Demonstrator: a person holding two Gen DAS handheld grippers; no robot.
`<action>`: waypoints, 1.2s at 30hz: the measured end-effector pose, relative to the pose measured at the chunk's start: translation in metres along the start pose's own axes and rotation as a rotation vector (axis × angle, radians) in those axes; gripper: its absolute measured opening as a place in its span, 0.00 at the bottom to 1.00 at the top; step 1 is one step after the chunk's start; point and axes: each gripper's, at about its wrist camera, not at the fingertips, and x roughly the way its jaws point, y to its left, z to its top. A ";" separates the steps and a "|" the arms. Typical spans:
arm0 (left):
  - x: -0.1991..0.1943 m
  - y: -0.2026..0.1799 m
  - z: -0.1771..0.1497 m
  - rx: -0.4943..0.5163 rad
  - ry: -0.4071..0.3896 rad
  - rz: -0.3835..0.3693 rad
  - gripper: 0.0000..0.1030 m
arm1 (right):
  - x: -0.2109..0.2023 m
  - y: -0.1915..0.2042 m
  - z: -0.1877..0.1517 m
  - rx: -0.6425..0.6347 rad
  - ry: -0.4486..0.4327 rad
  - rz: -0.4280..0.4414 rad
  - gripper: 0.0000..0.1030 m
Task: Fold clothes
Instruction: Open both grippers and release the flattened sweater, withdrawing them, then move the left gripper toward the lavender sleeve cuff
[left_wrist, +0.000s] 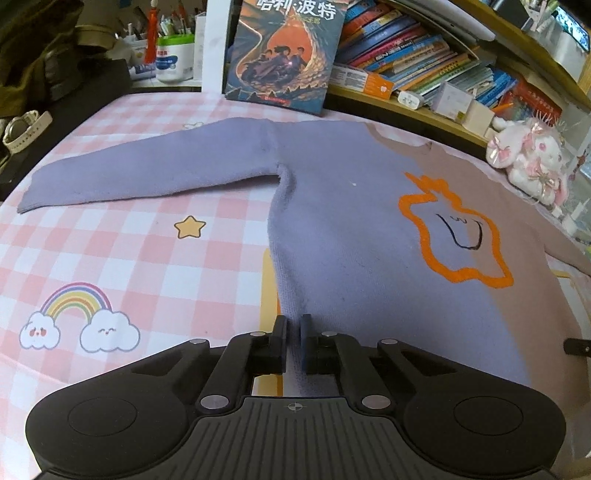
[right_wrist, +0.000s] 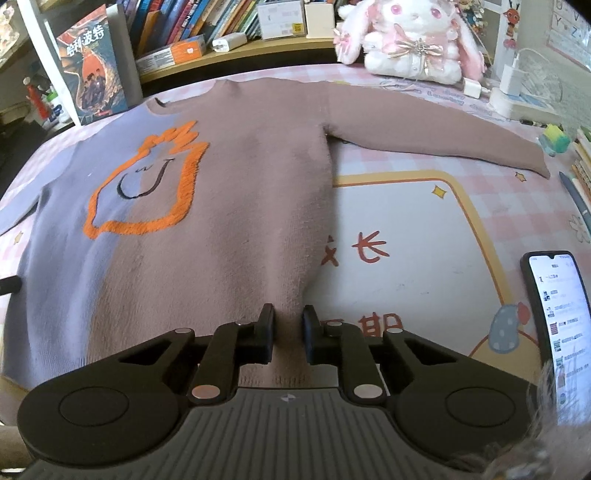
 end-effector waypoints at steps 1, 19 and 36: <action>0.000 -0.001 0.001 0.009 0.003 -0.002 0.05 | 0.000 0.002 -0.001 -0.002 -0.002 -0.002 0.14; -0.018 -0.007 0.016 0.092 -0.068 -0.065 0.23 | -0.013 0.018 -0.009 0.088 -0.050 -0.143 0.53; -0.019 -0.034 0.002 0.198 -0.105 -0.025 0.81 | -0.027 0.072 -0.035 0.030 -0.248 -0.287 1.00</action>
